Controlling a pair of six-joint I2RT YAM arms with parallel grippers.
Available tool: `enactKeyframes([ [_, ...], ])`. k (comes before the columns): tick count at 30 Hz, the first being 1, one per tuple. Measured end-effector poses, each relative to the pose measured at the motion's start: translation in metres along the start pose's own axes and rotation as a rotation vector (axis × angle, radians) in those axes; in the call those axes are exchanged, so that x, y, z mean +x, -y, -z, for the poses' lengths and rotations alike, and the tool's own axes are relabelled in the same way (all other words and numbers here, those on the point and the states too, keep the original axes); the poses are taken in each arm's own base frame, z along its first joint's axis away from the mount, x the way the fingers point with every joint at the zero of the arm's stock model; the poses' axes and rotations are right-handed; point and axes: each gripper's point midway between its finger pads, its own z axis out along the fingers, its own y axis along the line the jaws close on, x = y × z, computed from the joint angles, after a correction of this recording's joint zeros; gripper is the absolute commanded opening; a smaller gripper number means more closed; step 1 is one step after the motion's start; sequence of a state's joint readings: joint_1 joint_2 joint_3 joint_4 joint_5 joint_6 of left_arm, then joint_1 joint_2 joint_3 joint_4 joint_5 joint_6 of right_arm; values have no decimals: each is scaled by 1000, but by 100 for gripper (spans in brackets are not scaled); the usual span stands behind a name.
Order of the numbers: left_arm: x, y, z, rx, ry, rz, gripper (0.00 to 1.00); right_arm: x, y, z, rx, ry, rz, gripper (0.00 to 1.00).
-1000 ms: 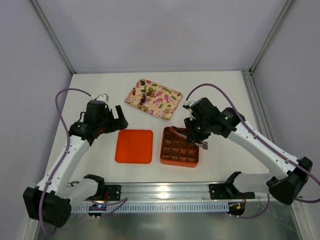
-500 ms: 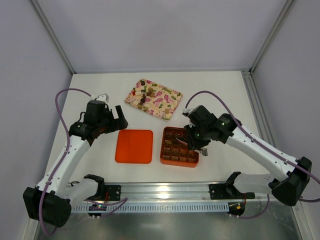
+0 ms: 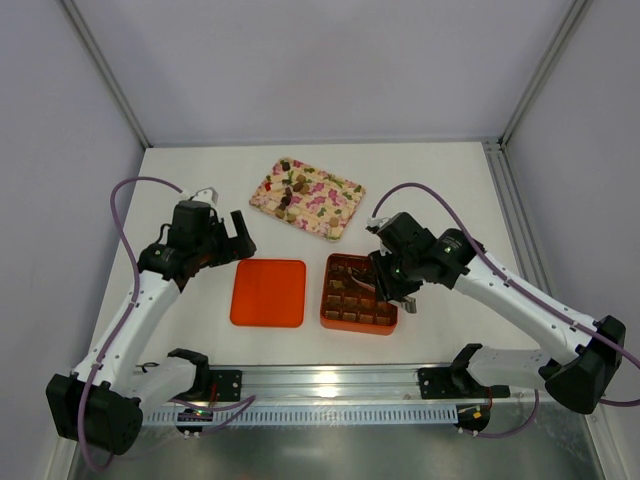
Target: Pack the chocolate
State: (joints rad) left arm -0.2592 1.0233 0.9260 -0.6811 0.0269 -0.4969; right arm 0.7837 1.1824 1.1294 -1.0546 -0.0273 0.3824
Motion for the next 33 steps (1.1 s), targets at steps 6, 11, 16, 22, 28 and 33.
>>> enactKeyframes([
  [6, 0, 0, 0, 0, 0, 0, 100, 0, 1, 0, 4, 1, 0, 45],
  [11, 0, 0, 0, 0, 0, 0, 100, -8, 3, 9, 26, 23, 8, 46],
  [16, 0, 0, 0, 0, 0, 0, 100, -59, 2, 33, 30, 132, -1, 46],
  [22, 0, 0, 0, 0, 0, 0, 100, -141, 12, 17, 70, 178, -11, 45],
  [28, 0, 0, 0, 1, 0, 0, 100, -179, 20, -40, 107, 97, 11, 43],
  [33, 0, 0, 0, 1, 0, 0, 100, -182, 26, -76, 130, 24, 16, 42],
])
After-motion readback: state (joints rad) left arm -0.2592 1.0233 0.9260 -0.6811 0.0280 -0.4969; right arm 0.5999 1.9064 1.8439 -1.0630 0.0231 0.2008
